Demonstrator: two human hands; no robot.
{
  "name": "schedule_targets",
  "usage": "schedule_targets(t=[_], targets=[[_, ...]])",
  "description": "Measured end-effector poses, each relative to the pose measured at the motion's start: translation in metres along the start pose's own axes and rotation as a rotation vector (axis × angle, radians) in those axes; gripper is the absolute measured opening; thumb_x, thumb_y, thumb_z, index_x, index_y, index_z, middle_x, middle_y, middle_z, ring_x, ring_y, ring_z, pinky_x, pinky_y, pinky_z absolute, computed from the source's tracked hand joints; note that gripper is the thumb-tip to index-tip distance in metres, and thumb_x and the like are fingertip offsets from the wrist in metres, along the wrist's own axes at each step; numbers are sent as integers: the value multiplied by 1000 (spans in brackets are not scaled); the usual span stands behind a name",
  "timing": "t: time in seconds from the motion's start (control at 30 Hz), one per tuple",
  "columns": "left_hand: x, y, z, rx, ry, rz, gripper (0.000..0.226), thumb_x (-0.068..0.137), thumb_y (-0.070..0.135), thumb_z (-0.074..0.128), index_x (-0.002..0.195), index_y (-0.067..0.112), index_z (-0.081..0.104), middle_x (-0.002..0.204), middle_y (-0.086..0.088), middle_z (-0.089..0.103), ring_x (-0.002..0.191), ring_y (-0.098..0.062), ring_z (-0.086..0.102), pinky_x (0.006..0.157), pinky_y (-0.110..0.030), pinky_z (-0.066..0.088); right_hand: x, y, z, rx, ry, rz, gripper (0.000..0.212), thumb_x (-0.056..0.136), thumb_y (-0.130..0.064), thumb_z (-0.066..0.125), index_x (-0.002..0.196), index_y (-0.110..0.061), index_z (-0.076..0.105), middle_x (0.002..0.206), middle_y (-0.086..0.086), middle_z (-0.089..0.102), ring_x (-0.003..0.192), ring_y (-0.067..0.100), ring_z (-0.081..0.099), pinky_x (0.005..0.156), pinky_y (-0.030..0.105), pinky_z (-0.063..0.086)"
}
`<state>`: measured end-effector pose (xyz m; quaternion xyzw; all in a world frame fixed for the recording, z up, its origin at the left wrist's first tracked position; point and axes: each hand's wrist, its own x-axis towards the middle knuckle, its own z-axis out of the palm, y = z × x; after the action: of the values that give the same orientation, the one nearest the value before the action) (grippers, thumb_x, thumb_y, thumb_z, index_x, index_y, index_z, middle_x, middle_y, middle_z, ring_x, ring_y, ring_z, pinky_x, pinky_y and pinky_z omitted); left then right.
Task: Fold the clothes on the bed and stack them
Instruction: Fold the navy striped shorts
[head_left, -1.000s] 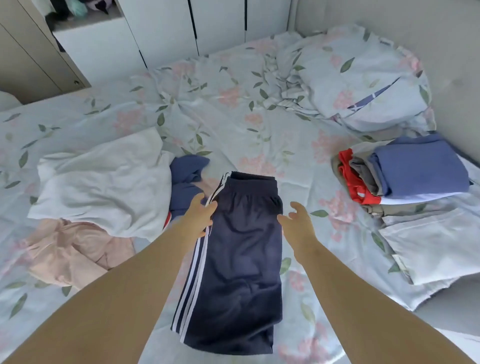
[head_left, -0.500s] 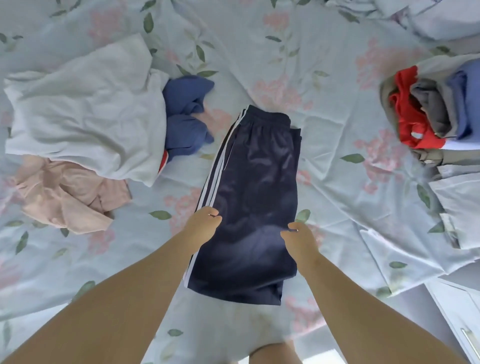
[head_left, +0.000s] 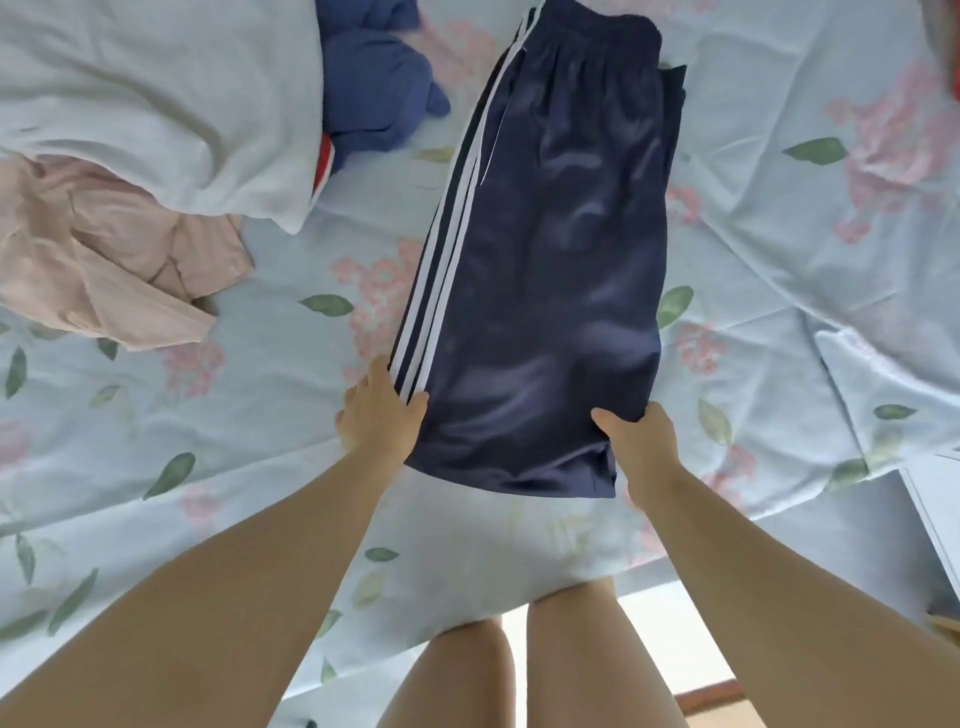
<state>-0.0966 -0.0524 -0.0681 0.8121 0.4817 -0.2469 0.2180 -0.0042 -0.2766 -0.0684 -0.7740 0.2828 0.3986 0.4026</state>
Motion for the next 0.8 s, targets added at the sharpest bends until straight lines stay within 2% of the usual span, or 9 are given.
schedule_targets(t=[0.13, 0.23, 0.27, 0.33, 0.4, 0.53, 0.67, 0.73, 0.8], targets=[[-5, -3, 5, -208, 74, 79, 43, 88, 26, 57, 129, 17, 43, 110, -3, 62, 101, -30, 57, 88, -43, 46, -9, 7, 3, -13, 133, -131, 4, 88, -18, 52, 87, -15, 49, 78, -1, 53, 72, 21, 50, 66, 32, 39], [-11, -7, 8, -318, -19, 82, 38, 88, 26, 61, 122, 15, 49, 97, 3, 58, 89, -24, 54, 76, -33, 44, -16, 13, 3, 1, 156, -186, 17, 88, -15, 50, 73, -20, 44, 72, -2, 48, 67, 19, 44, 62, 29, 37], [-12, -9, 7, -304, -63, 86, 35, 87, 27, 62, 118, 14, 51, 94, 3, 57, 87, -24, 54, 73, -31, 42, -18, 13, 4, 34, 130, -188, 17, 88, -15, 52, 74, -21, 45, 72, -4, 49, 67, 18, 45, 63, 30, 38], [-12, -16, 6, -278, -141, 108, 28, 89, 27, 60, 113, 12, 55, 92, 1, 57, 88, -25, 55, 72, -31, 41, -21, 12, 7, 118, 59, -160, 8, 87, -16, 57, 92, -19, 52, 83, -4, 56, 75, 17, 53, 69, 32, 44], [-12, -24, 2, -260, -195, 134, 22, 92, 26, 55, 108, 11, 57, 92, -1, 57, 90, -26, 55, 74, -31, 40, -22, 12, 13, 126, 11, -134, 25, 86, -17, 61, 109, -15, 50, 93, -2, 59, 84, 20, 57, 74, 34, 46], [-13, -33, -5, -249, -295, 181, 20, 95, 24, 48, 104, 9, 59, 97, -9, 62, 93, -29, 56, 78, -35, 42, -24, 20, 17, 109, -19, -77, 6, 92, -17, 55, 97, -14, 55, 85, 0, 60, 78, 21, 56, 69, 31, 45], [-17, -46, -5, -350, -503, 51, 19, 94, 17, 50, 111, 14, 59, 104, -7, 59, 97, -26, 55, 86, -35, 41, -34, 38, 12, 113, -36, 36, 4, 92, -9, 53, 89, -11, 55, 77, 4, 57, 73, 22, 52, 64, 29, 41], [-20, -51, -2, -350, -533, 30, 20, 91, 10, 51, 110, 16, 57, 107, -7, 61, 96, -25, 56, 85, -34, 41, -39, 43, 12, 104, -71, 90, 5, 91, -6, 52, 94, -9, 54, 82, 7, 58, 82, 26, 52, 69, 31, 42], [-22, -48, 0, -404, -461, 73, 23, 89, 10, 53, 111, 16, 57, 106, -6, 65, 96, -25, 60, 83, -35, 46, -40, 42, 14, 116, -78, 61, 12, 91, -10, 54, 102, -12, 51, 96, 7, 58, 91, 26, 53, 75, 34, 45]])
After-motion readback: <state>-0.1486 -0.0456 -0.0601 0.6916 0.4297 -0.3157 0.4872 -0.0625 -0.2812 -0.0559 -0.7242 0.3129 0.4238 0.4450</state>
